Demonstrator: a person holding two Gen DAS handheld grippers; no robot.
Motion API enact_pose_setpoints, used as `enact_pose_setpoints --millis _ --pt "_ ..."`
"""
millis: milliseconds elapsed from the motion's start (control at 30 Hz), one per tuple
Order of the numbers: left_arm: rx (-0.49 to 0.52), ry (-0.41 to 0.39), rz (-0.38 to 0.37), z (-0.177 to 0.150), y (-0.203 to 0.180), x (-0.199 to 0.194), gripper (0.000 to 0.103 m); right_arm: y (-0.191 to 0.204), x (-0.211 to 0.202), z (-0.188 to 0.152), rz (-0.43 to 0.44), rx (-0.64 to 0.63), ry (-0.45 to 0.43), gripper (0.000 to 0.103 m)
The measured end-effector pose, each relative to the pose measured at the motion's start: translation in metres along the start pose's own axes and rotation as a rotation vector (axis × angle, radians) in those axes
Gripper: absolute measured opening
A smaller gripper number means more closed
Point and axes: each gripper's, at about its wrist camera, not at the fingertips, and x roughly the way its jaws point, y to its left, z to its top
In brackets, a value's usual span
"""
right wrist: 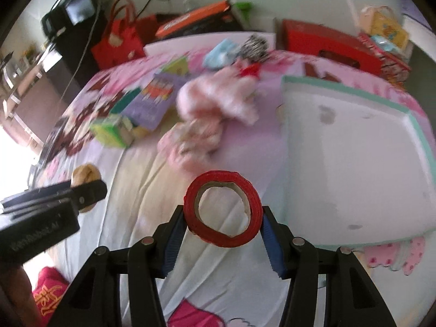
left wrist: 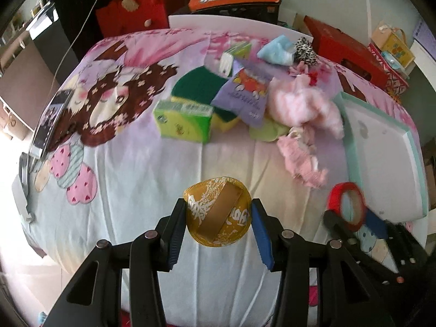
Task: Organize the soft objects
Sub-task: 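Grasp the red tape roll with the right gripper while the left gripper holds the gold roll, then carry both tape rolls over the white tray and open both grippers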
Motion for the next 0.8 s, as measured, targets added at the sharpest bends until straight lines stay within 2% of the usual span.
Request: enact_pose_setpoints --millis 167,267,567,800 --pt "0.021 -0.013 -0.038 0.008 -0.015 0.002 0.048 -0.02 -0.026 0.016 -0.087 0.04 -0.116 0.057" --pt "0.039 -0.033 -0.067 0.014 -0.029 0.001 0.048 -0.038 -0.032 0.031 -0.126 0.1 -0.139 0.057" --pt "0.173 -0.114 -0.149 0.039 -0.1 -0.009 0.048 -0.125 -0.032 0.06 -0.273 0.324 -0.113 0.057" --pt "0.33 -0.136 -0.202 0.049 -0.161 -0.001 0.049 -0.189 -0.023 0.055 -0.373 0.469 -0.09 0.057"
